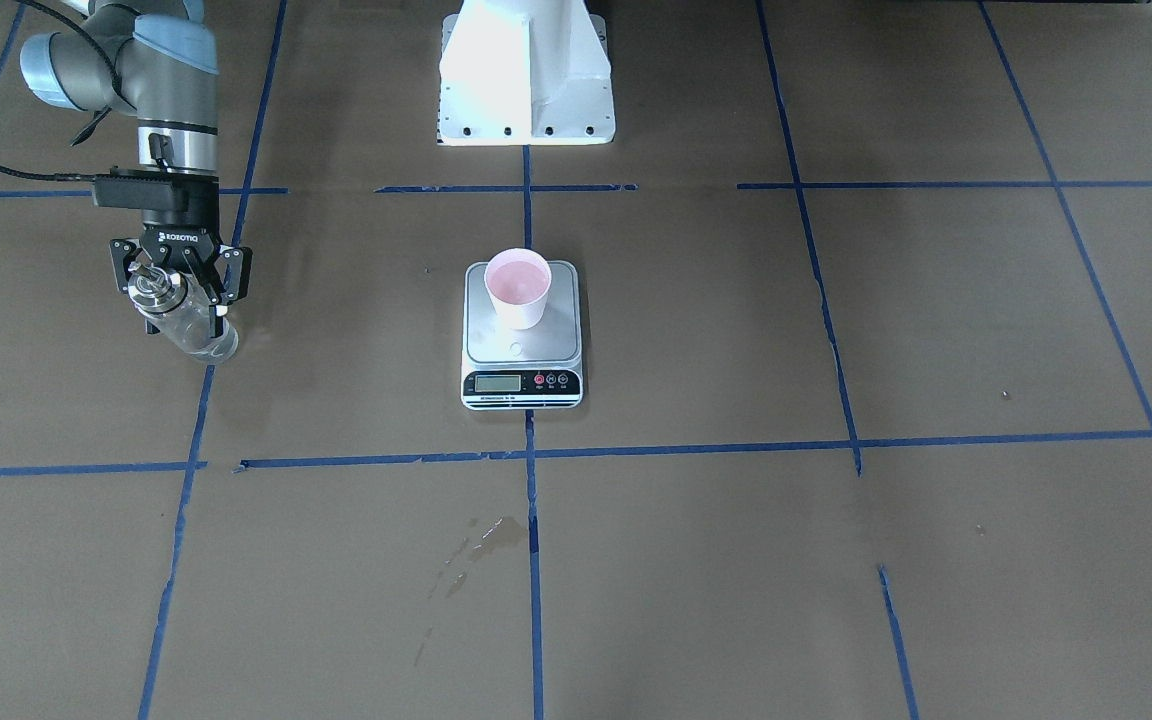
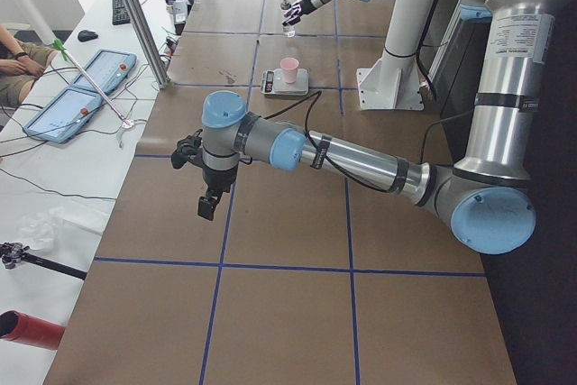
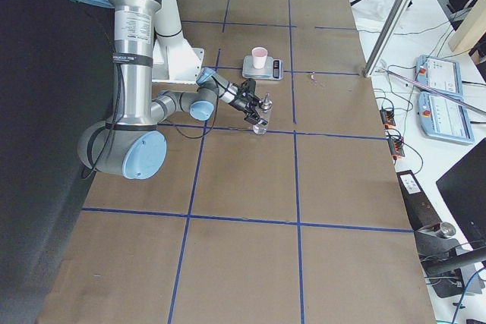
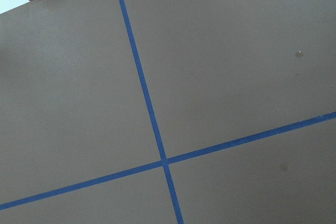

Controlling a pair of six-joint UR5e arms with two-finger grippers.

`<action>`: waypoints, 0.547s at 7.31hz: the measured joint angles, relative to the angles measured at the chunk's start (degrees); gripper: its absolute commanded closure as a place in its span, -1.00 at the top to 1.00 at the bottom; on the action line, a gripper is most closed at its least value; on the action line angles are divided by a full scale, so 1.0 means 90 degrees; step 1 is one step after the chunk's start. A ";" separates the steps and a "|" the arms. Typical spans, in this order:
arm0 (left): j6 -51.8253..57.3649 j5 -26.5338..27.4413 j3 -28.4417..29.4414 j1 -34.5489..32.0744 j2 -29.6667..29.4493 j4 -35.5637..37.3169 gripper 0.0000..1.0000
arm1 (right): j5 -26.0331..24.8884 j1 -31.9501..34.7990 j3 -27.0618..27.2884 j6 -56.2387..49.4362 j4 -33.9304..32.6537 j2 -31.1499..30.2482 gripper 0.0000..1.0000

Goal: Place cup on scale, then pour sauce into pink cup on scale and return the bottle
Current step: 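Lower the bottle with the right gripper onto the table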

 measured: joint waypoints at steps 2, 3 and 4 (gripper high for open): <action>0.0000 0.0000 0.0006 0.0000 0.0001 0.0000 1.00 | 0.0014 -0.0001 0.0000 0.0018 0.0004 0.0005 -1.00; 0.0000 0.0000 0.0006 0.0000 0.0000 0.0000 1.00 | 0.0016 -0.0004 0.0000 0.0041 0.0004 0.0015 -0.88; 0.0000 0.0000 0.0004 0.0000 -0.0004 0.0000 1.00 | 0.0017 -0.0007 0.0000 0.0057 0.0005 0.0018 -0.39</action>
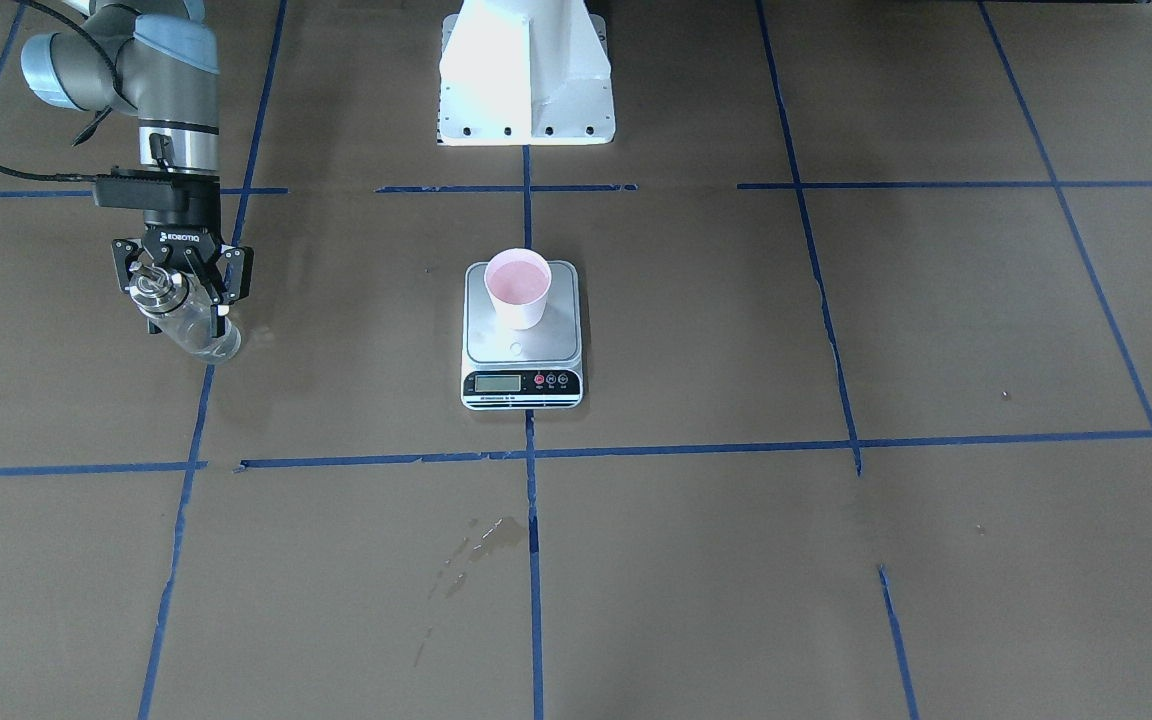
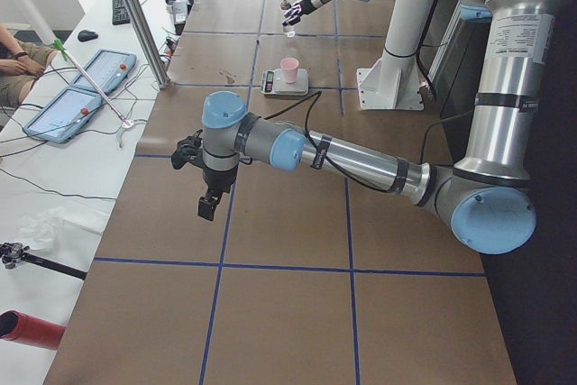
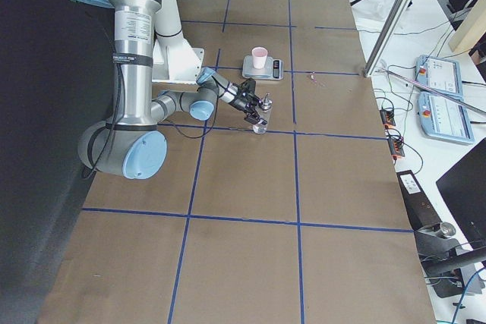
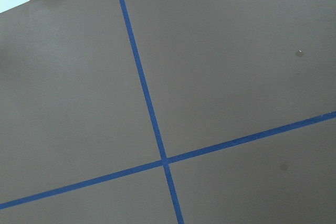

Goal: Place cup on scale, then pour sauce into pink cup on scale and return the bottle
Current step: 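Lower the bottle with the right gripper onto the table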

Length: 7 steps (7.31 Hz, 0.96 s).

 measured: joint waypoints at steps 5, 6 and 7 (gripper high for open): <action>-0.0004 0.0006 -0.0004 -0.0007 0.0005 0.0000 1.00 | 0.0047 -0.0006 0.0012 -0.0051 0.0000 -0.0014 1.00; -0.0005 0.0009 -0.0002 -0.0007 0.0005 0.0000 1.00 | 0.0115 0.0000 0.0039 -0.0053 0.0000 -0.0023 1.00; -0.0003 0.0009 0.0002 -0.0004 0.0005 0.0000 1.00 | 0.0280 0.0004 0.0134 -0.0056 -0.0002 -0.0075 1.00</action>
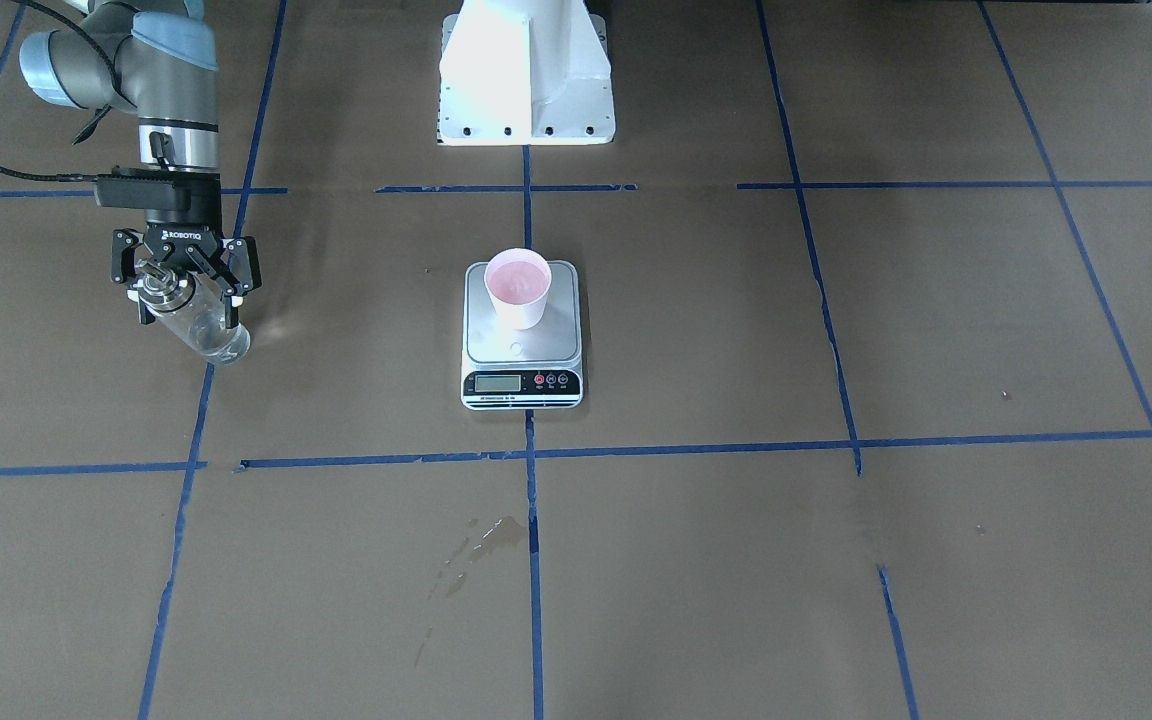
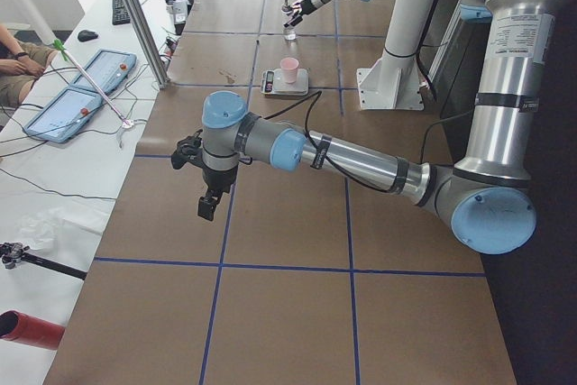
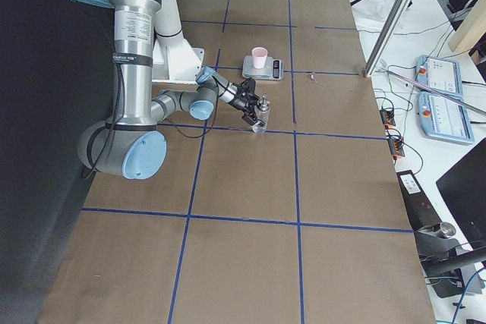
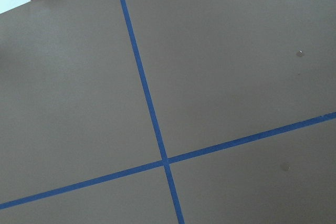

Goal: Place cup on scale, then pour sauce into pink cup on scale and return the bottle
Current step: 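Lower the bottle with the right gripper onto the table, then open the right gripper and pull it back from the bottle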

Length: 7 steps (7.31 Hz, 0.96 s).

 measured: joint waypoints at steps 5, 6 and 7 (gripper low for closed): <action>-0.0004 0.0000 -0.0020 0.0003 0.0000 0.0000 1.00 | 0.2839 0.0376 0.1557 -0.0021 -0.2787 -0.0131 1.00; -0.0006 0.0000 -0.0029 0.0001 0.0000 0.0000 1.00 | 0.3543 0.0507 0.1754 -0.0151 -0.3564 0.0113 1.00; -0.0005 0.0000 -0.0032 0.0000 0.0000 0.0000 1.00 | 0.4295 0.0750 0.1964 -0.0420 -0.4370 0.0405 1.00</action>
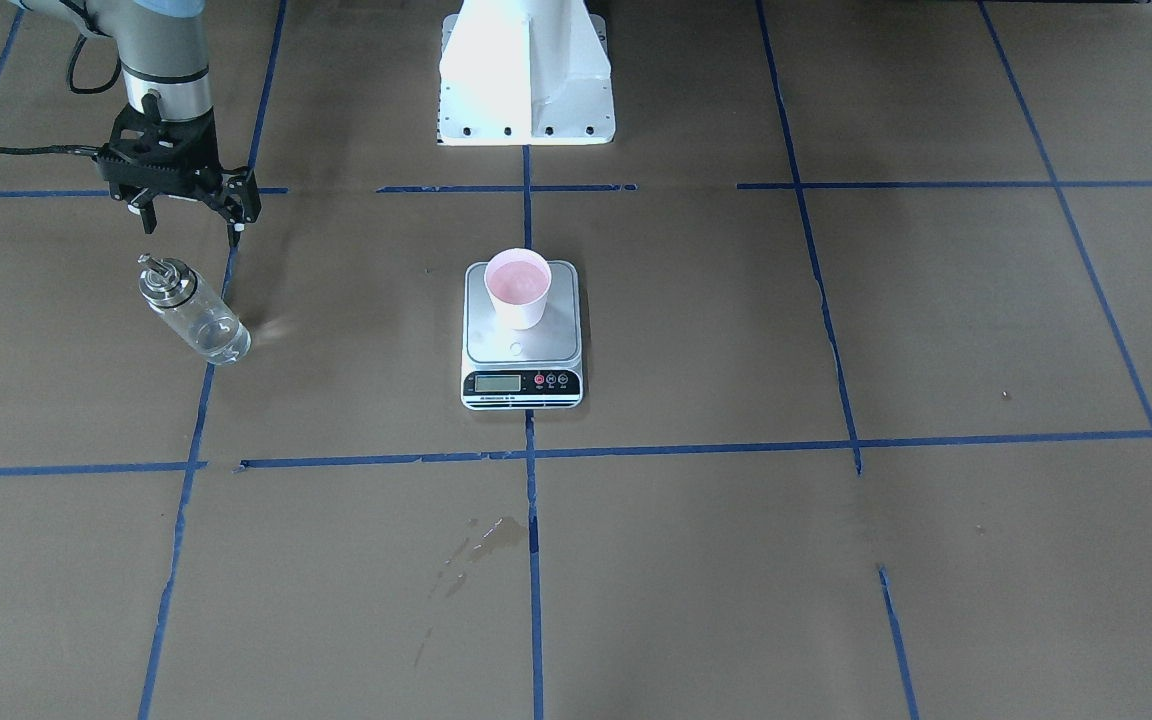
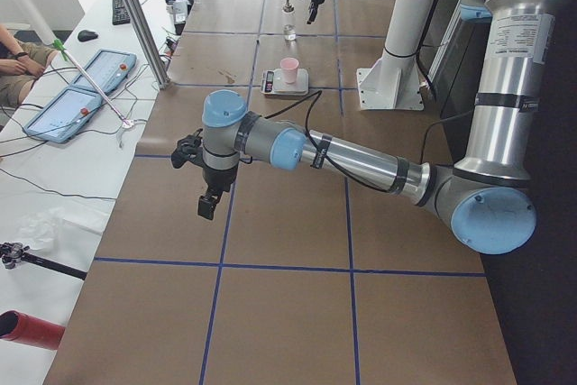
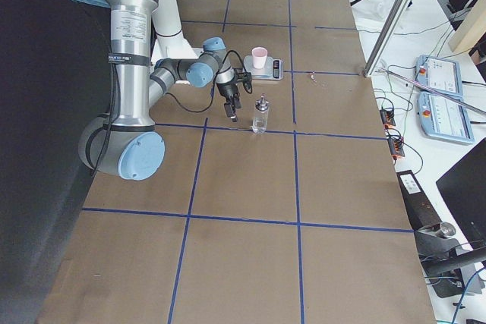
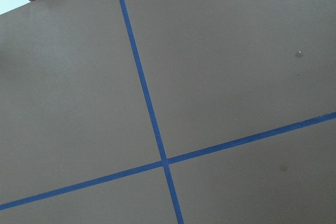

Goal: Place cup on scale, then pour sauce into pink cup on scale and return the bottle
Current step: 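Open the right gripper and pull it back from the bottle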

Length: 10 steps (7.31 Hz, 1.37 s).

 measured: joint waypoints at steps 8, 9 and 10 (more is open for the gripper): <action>0.0027 0.0000 -0.0012 -0.0025 0.0001 -0.0002 1.00 | 0.2819 0.3234 0.0950 -0.4952 -0.4253 0.1878 1.00; 0.0027 -0.0006 -0.0015 -0.0025 0.0000 -0.0006 1.00 | 0.3023 0.3780 0.0680 -0.5689 -0.4247 0.1880 1.00; 0.0032 -0.0009 -0.0017 -0.0025 0.0000 -0.0008 1.00 | 0.3313 0.4409 0.0318 -0.6581 -0.4244 0.1879 1.00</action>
